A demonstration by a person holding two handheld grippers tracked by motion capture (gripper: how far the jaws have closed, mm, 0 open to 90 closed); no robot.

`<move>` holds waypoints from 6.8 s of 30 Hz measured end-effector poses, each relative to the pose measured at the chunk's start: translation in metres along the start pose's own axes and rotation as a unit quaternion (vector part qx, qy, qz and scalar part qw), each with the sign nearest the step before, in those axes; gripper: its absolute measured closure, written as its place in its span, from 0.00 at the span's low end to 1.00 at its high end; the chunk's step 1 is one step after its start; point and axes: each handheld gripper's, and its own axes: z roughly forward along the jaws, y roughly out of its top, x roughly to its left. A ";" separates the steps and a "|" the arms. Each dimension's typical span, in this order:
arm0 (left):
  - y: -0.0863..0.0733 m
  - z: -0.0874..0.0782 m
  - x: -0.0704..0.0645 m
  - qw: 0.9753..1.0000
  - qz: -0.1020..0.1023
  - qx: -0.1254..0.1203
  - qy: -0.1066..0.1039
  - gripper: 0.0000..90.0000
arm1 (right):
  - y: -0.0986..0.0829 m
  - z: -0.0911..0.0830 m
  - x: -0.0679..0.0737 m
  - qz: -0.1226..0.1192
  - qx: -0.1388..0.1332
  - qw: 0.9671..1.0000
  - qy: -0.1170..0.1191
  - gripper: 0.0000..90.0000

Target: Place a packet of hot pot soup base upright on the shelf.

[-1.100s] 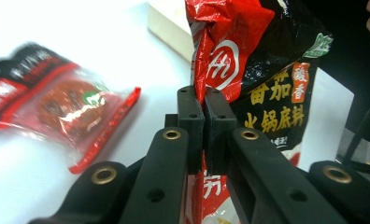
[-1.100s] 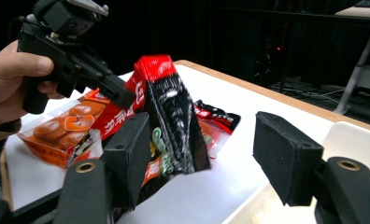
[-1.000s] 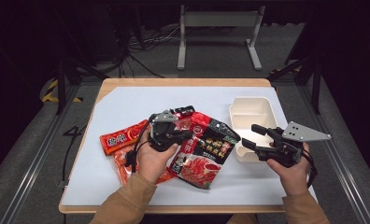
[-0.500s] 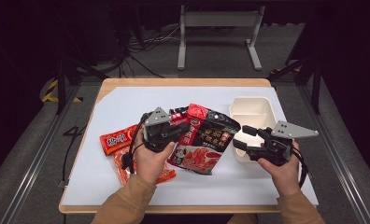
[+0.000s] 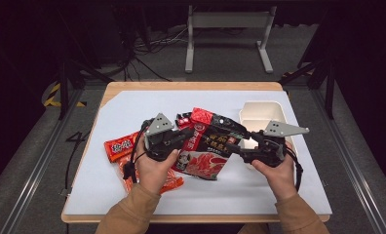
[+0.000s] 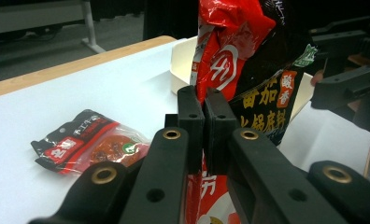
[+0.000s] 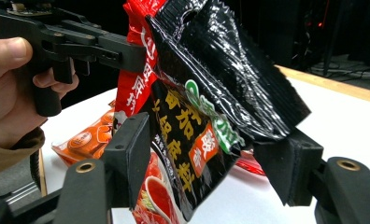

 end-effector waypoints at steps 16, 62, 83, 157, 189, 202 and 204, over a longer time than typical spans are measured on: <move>-0.002 -0.003 -0.002 1.000 -0.006 -0.016 -0.009 0.98 | 0.002 0.023 0.000 0.017 -0.007 0.999 0.036 0.47; -0.008 -0.015 0.012 0.999 -0.020 0.011 -0.029 0.61 | 0.040 0.008 -0.007 -0.066 0.035 0.996 0.046 0.93; -0.025 -0.029 0.030 0.998 -0.026 0.058 -0.010 0.54 | 0.096 -0.021 -0.034 -0.112 0.032 0.993 0.006 0.92; -0.042 -0.043 0.049 0.995 -0.057 0.073 0.020 0.45 | 0.095 -0.040 -0.187 -0.175 0.054 0.981 -0.062 0.92; -0.043 -0.038 0.049 0.995 -0.057 0.079 0.017 0.44 | 0.065 -0.032 -0.194 -0.149 0.067 0.984 -0.067 0.88; -0.042 -0.036 0.050 0.995 -0.055 0.082 0.016 0.43 | 0.044 -0.029 -0.202 -0.110 0.092 0.987 -0.075 0.85; -0.042 -0.037 0.050 0.995 -0.055 0.081 0.016 0.42 | 0.043 -0.031 -0.201 -0.104 0.100 0.986 -0.081 0.86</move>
